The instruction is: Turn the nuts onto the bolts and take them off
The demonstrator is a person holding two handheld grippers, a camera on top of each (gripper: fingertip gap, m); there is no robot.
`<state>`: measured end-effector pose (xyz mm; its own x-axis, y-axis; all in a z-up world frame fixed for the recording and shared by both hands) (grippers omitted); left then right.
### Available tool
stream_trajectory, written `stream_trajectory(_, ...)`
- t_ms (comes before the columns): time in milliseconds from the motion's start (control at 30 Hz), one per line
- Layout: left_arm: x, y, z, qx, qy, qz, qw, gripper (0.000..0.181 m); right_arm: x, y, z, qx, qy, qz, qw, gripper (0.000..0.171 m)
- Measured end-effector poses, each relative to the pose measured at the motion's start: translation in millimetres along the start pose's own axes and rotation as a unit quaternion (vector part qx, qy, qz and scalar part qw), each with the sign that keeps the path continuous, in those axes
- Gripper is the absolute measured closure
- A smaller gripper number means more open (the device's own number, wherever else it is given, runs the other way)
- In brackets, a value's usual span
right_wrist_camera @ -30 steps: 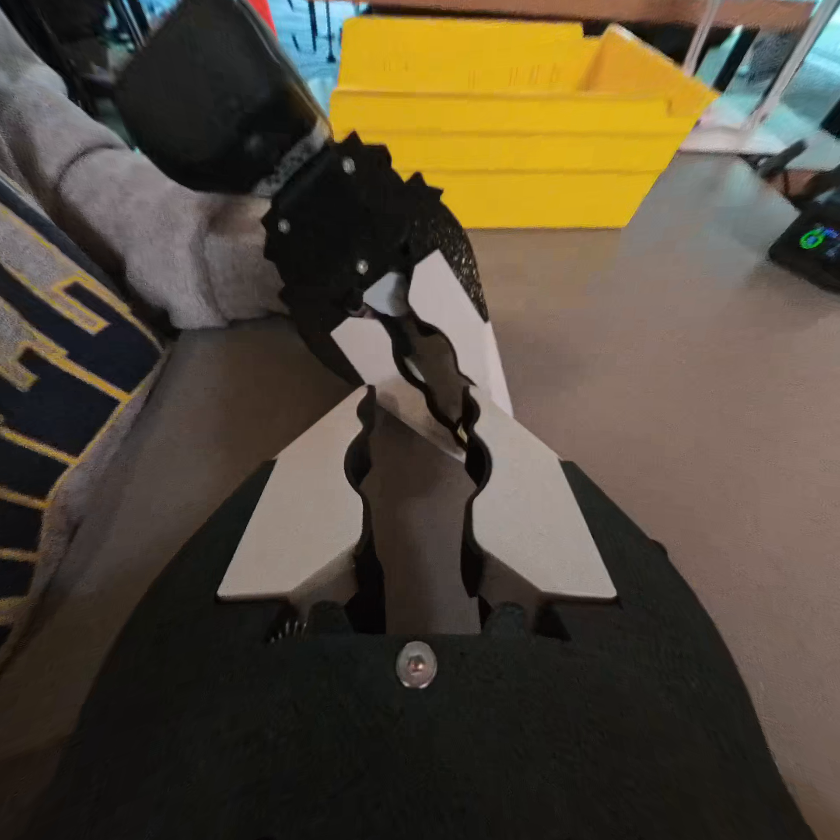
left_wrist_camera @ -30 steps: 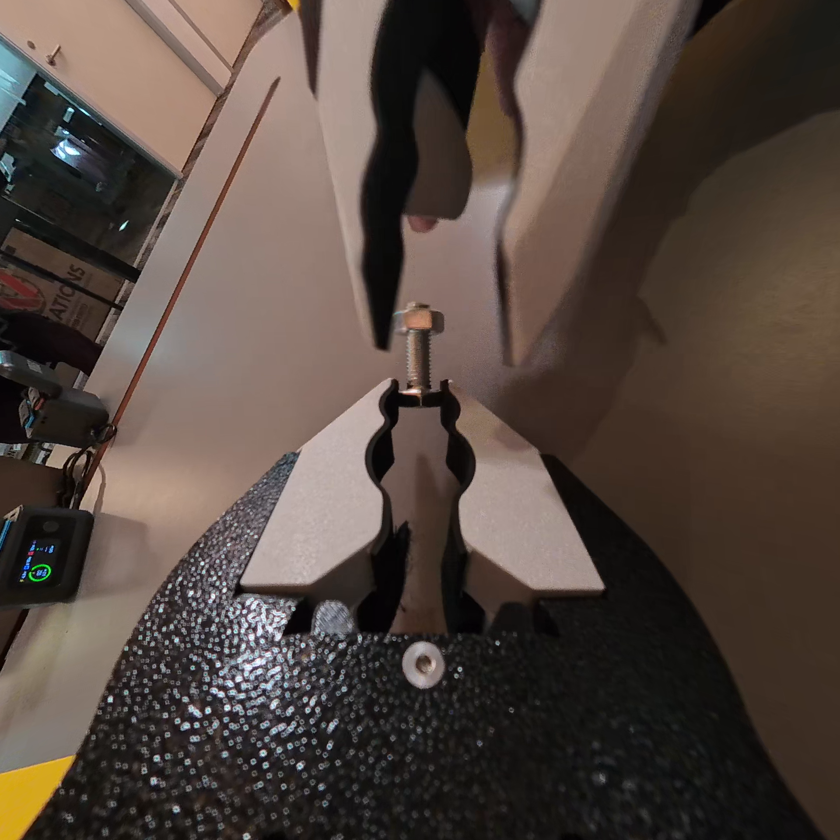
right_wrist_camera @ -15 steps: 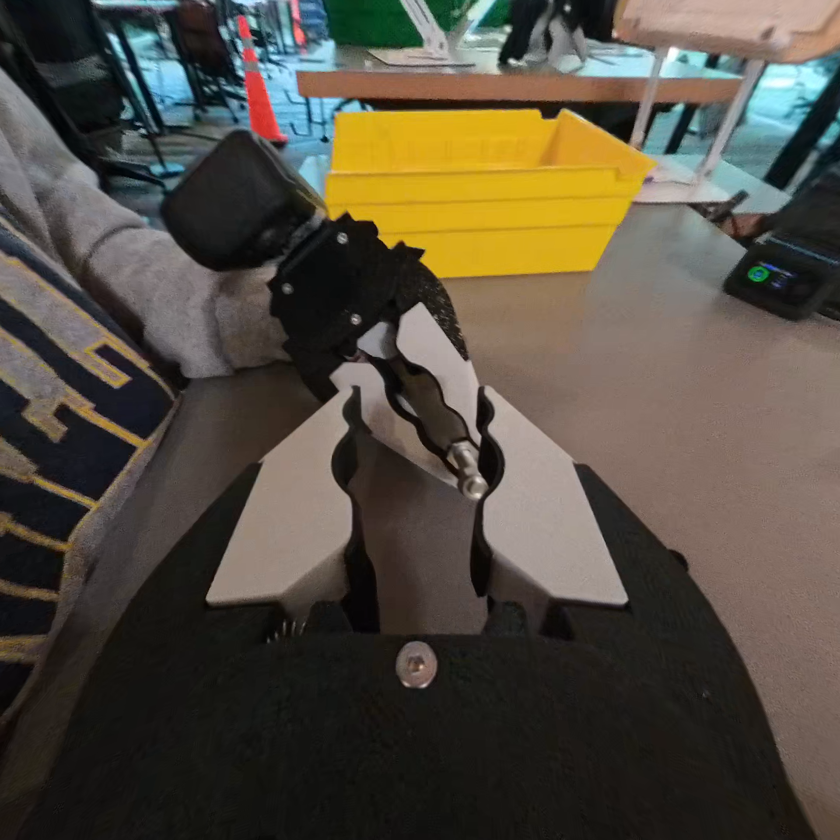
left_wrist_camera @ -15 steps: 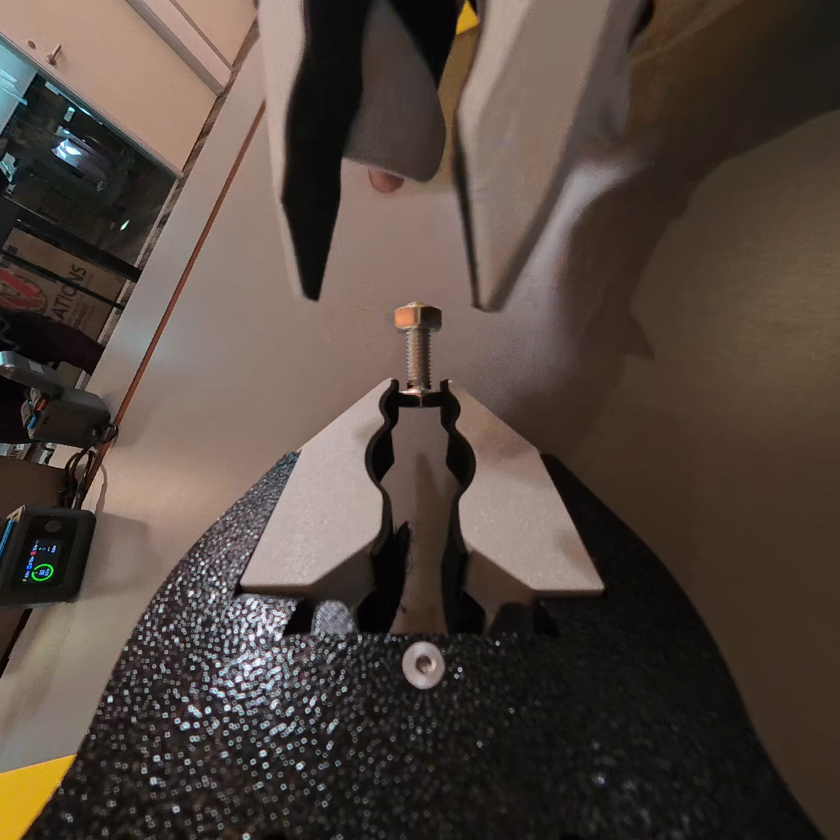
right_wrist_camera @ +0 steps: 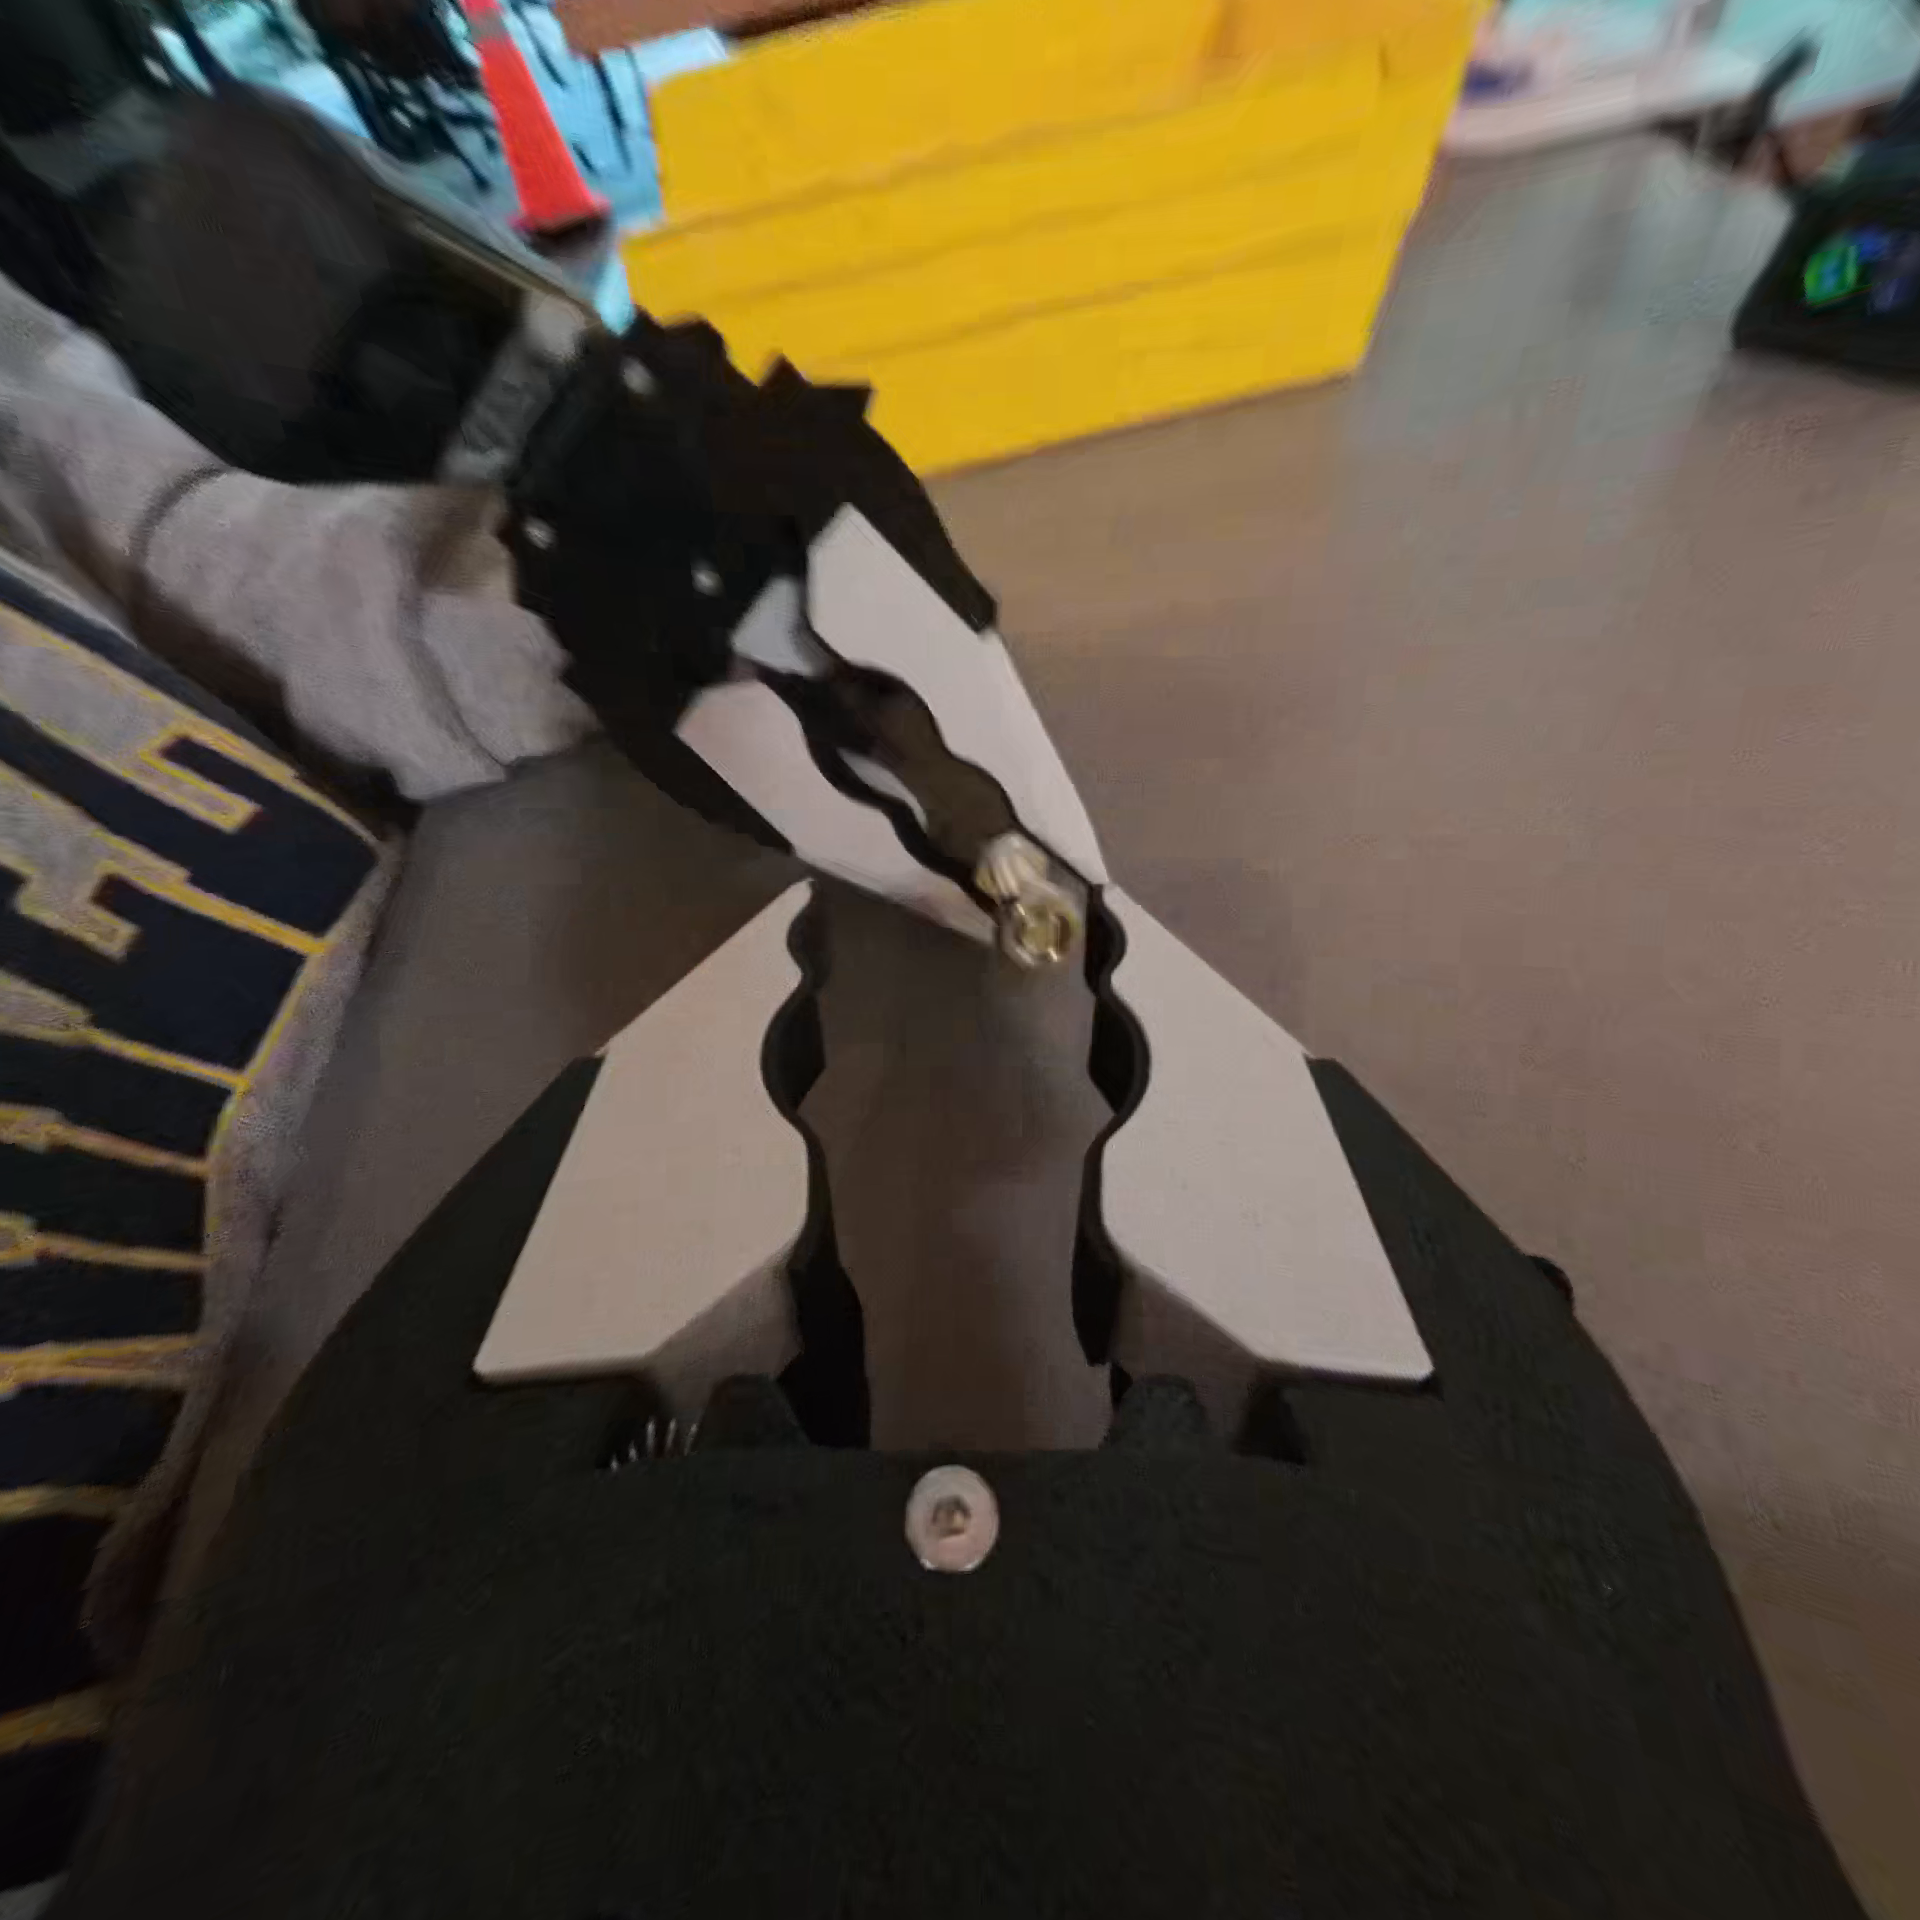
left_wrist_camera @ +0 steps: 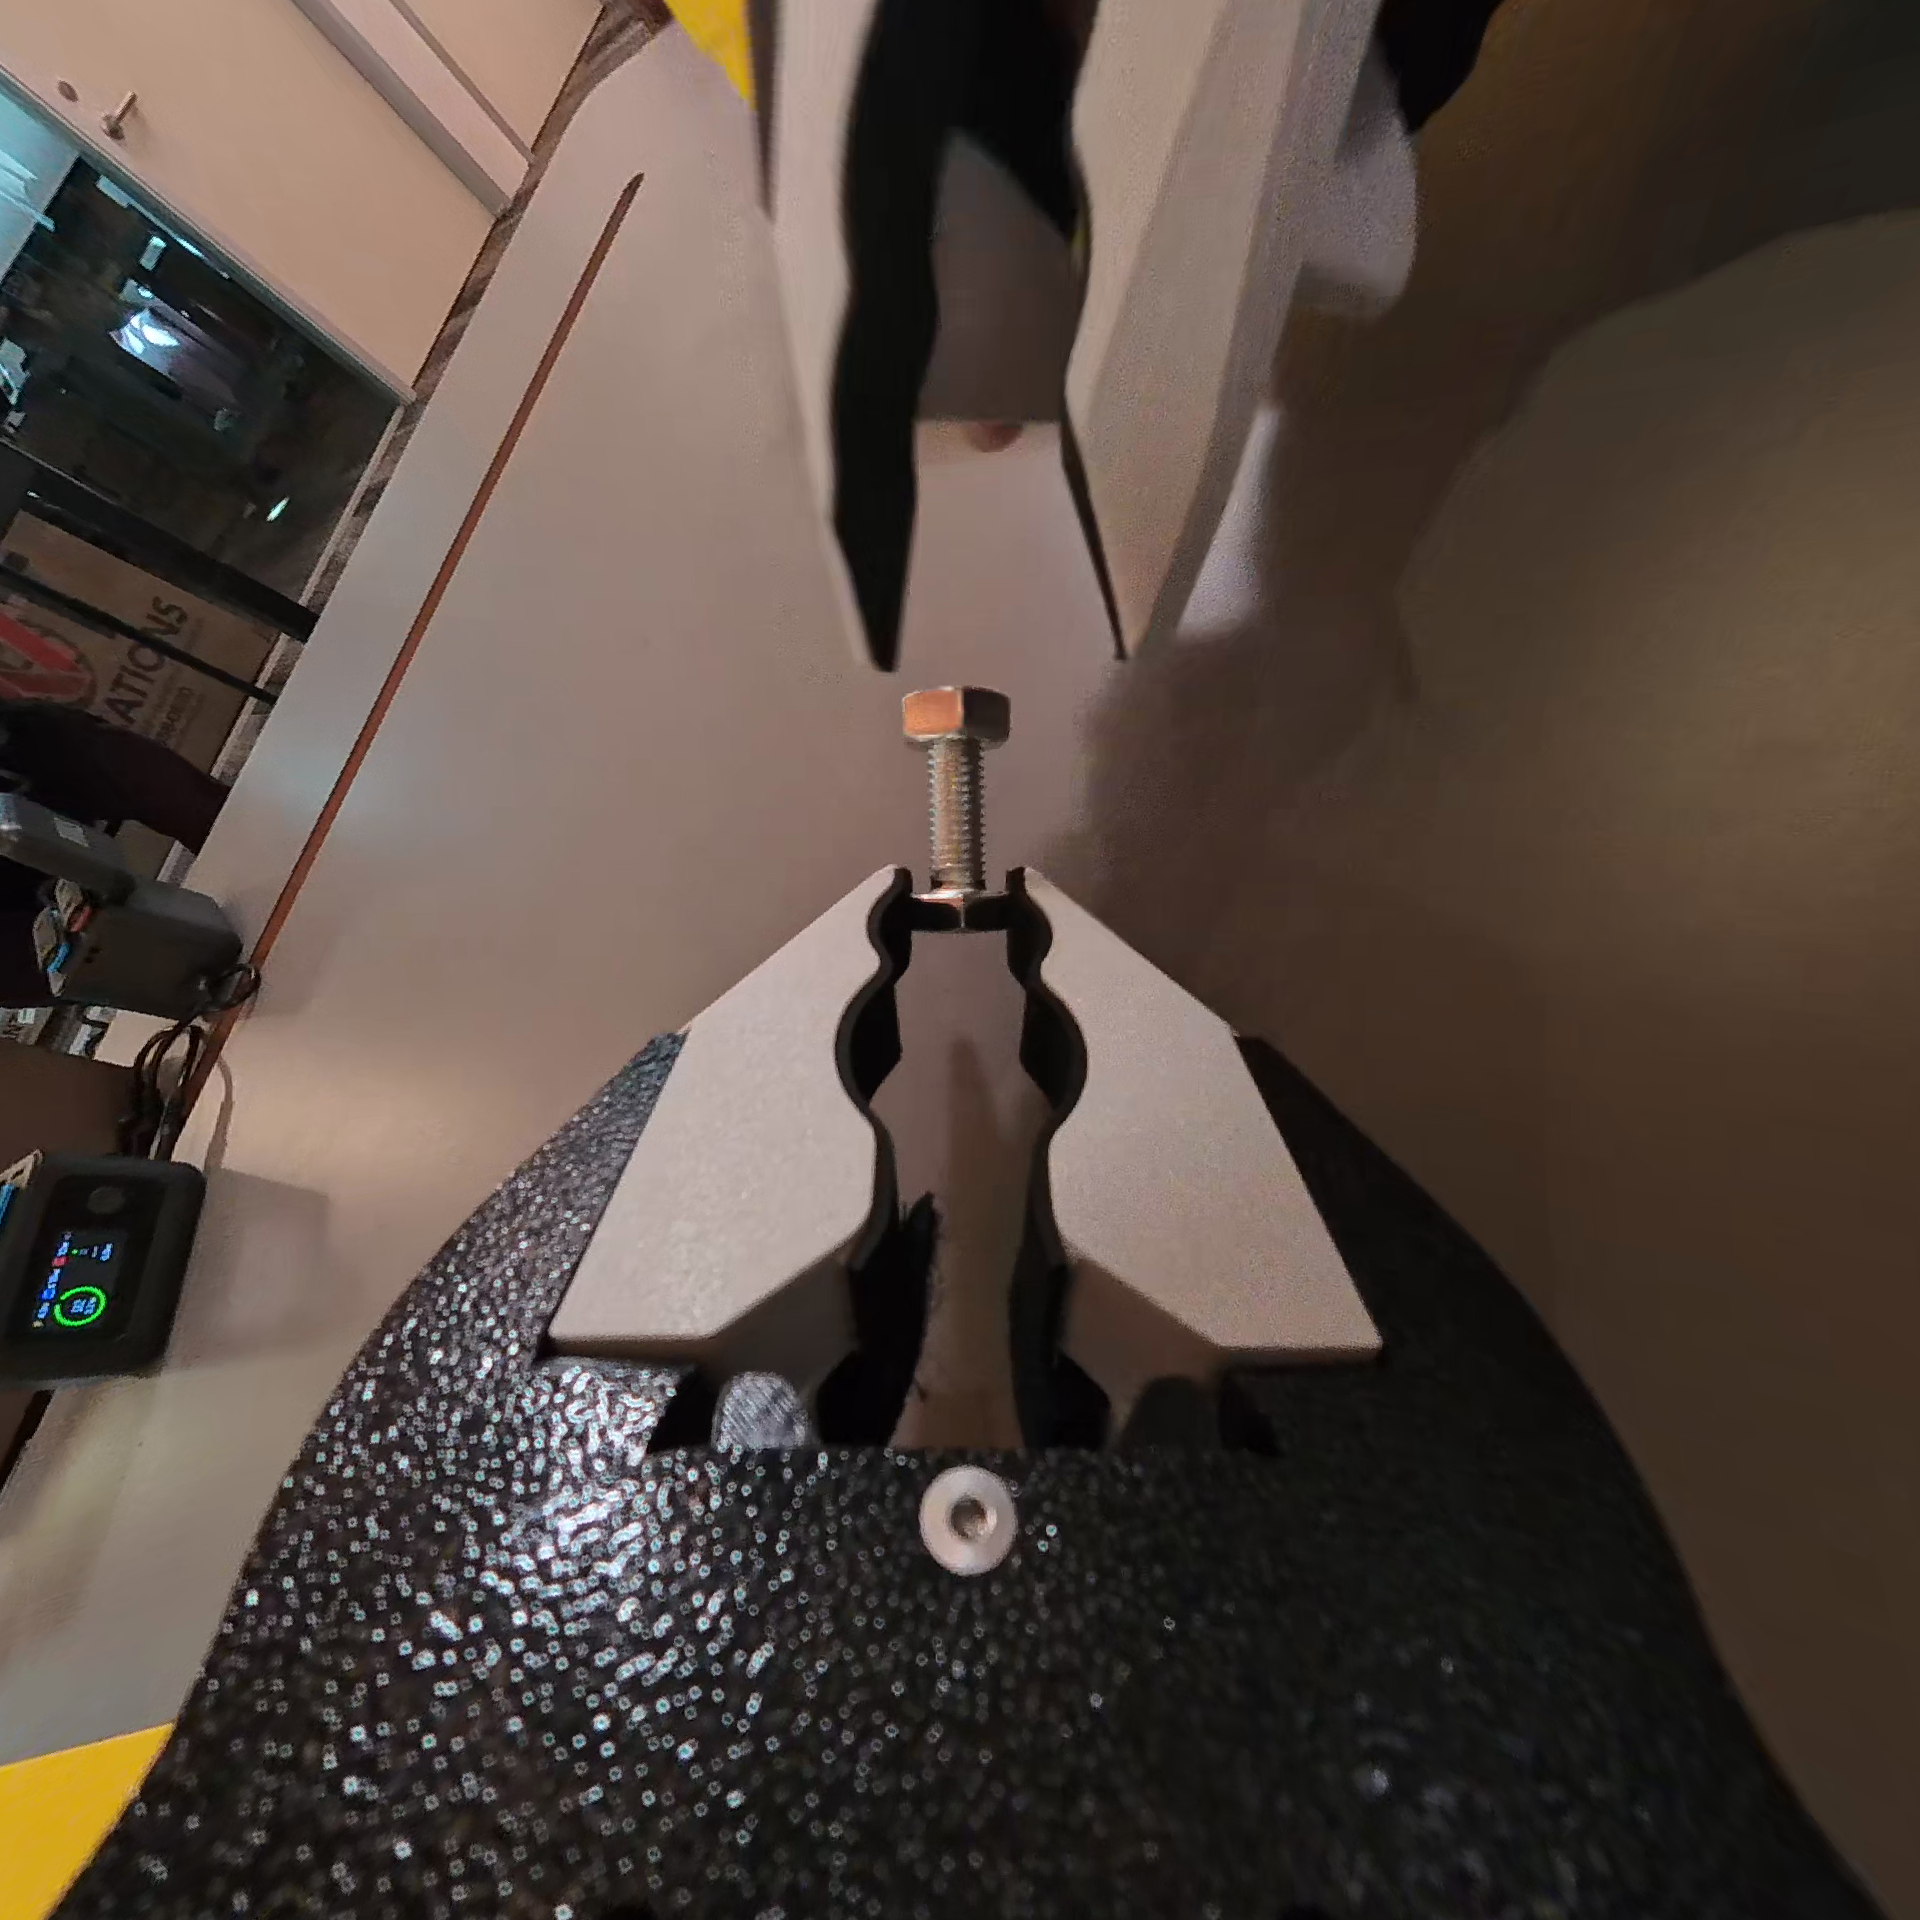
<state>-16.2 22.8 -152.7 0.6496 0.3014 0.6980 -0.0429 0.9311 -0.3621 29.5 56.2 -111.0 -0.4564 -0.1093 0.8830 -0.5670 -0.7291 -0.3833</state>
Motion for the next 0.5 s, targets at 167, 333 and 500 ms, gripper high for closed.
stream_trajectory(167,-0.2,0.1,-0.2,-0.003,0.002,0.000,1.000,0.165,-16.7,15.8,-0.4,0.009,0.019,0.053,0.998,0.121)
stream_trajectory(333,-0.4,0.3,0.3,-0.004,-0.004,0.002,1.000,0.165,26.3,22.2,33.9,0.045,-0.123,-0.037,0.991,0.123)
stream_trajectory(500,-0.5,0.2,0.7,-0.001,-0.004,0.002,1.000,0.165,-17.5,2.8,-7.5,-0.026,0.020,0.060,0.998,0.121)
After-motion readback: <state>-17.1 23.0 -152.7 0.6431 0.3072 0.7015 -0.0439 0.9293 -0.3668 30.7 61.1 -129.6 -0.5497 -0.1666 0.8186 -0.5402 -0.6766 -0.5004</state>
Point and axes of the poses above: each gripper's, where its closed fingertips meet, y out along the fingers, x out of its top, z = x × y across the jaws, the point moved 3 cm from there along -y, back along the fingers, and after that the axes turned 14 degrees about x, right-handed, at the moved point
